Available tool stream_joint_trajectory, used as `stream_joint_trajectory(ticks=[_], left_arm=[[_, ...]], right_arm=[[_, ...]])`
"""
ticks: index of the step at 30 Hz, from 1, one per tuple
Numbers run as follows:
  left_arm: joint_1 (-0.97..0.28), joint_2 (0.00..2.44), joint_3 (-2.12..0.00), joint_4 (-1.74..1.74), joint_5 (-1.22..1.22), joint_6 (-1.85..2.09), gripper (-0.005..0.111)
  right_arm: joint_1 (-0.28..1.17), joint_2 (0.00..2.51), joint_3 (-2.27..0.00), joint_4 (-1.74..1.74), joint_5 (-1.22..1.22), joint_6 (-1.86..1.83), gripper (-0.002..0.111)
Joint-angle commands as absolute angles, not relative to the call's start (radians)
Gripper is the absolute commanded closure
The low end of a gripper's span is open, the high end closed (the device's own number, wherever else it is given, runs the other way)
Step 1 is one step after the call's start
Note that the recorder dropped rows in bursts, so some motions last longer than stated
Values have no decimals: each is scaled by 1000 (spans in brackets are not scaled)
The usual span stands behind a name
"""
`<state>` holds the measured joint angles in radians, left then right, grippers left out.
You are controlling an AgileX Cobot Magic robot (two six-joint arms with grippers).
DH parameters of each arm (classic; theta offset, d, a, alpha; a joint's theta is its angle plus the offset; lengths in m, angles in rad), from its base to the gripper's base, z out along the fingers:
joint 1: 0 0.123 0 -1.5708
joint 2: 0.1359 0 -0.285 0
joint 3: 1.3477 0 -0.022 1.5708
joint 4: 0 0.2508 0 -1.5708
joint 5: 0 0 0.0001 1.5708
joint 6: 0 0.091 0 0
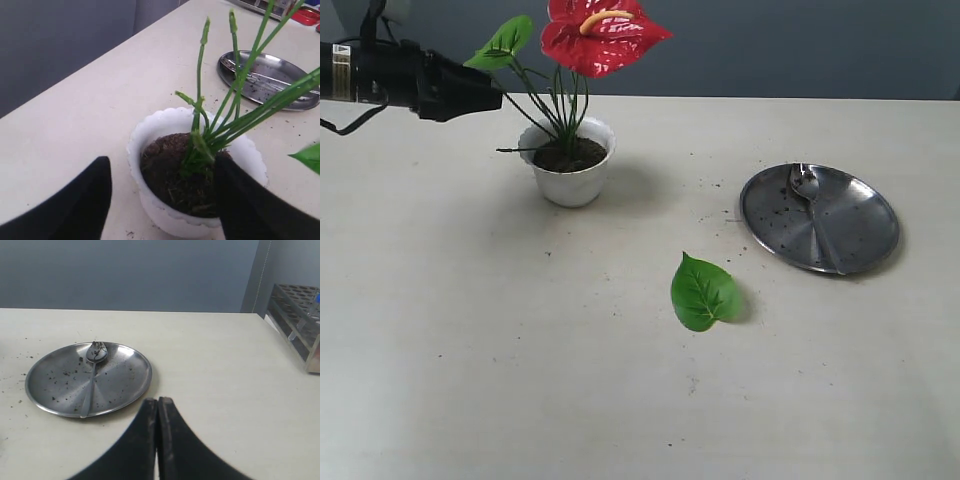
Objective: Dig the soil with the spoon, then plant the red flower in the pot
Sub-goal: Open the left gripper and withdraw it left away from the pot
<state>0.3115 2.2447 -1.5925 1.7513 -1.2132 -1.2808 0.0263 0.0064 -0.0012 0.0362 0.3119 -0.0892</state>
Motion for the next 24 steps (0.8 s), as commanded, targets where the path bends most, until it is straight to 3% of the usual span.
stream_joint_trajectory(ticks=[1, 5, 10, 15, 24], left_arm=[[346, 2212, -1591, 1744, -1221, -1296, 58], [377, 2211, -1588, 1744, -1221, -1335, 59], [389, 2211, -1588, 1744, -1221, -1407, 85], [389, 2195, -1588, 1744, -1221, -1447, 105], [389, 2080, -1580, 1739, -1158, -1484, 106]], right_arm=[[24, 0, 0, 35, 305, -91, 109], [24, 0, 0, 35, 305, -91, 109], [24, 0, 0, 35, 305, -91, 109], [24, 0, 0, 35, 305, -91, 109], [24, 0, 0, 35, 305, -91, 109]])
